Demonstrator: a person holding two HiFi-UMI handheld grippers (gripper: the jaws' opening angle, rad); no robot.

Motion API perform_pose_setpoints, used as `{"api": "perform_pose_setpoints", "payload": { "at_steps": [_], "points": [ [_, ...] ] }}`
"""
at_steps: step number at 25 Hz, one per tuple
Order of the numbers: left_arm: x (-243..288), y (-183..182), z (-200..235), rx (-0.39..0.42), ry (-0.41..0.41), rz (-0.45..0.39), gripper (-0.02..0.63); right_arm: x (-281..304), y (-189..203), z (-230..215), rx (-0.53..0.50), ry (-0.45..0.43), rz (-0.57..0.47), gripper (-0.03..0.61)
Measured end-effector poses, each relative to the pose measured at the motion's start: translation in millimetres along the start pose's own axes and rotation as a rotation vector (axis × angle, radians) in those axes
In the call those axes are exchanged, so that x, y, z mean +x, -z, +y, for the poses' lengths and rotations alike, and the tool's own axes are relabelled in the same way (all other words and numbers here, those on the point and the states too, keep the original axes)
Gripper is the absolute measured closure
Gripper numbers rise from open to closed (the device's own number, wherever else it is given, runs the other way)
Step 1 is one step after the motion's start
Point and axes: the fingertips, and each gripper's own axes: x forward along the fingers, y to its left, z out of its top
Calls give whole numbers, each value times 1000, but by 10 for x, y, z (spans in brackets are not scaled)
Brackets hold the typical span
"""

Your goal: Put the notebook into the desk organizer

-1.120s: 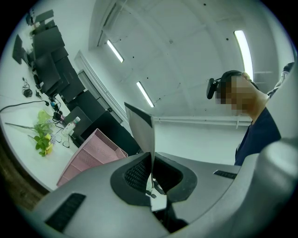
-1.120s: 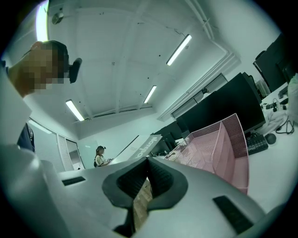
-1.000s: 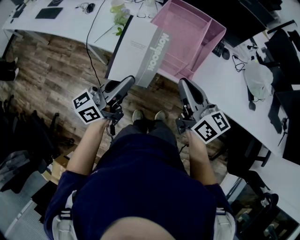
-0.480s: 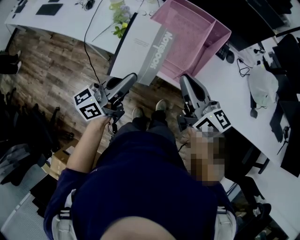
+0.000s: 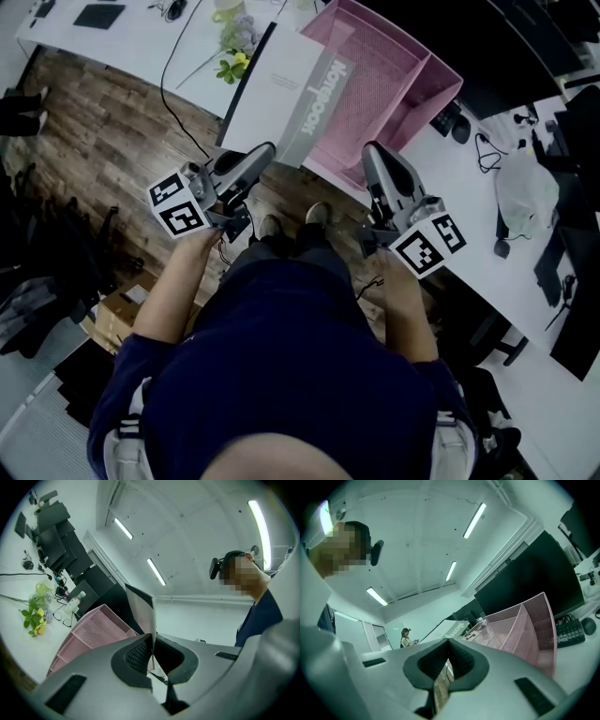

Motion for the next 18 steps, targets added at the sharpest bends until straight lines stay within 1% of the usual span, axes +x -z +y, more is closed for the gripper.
{"api": "perform_pose_setpoints", "payload": {
  "at_steps": [8,13,18],
  "points": [
    [279,17,144,-15,-22,-13,578,85,-147,-274,7,-22,21,574],
    [315,68,223,-37,-39,-21,578,104,-157,-367,16,-25,32,574],
    [314,201,333,-71,-63,-19,578,115,-140,-433,27,-28,45,574]
  ]
}}
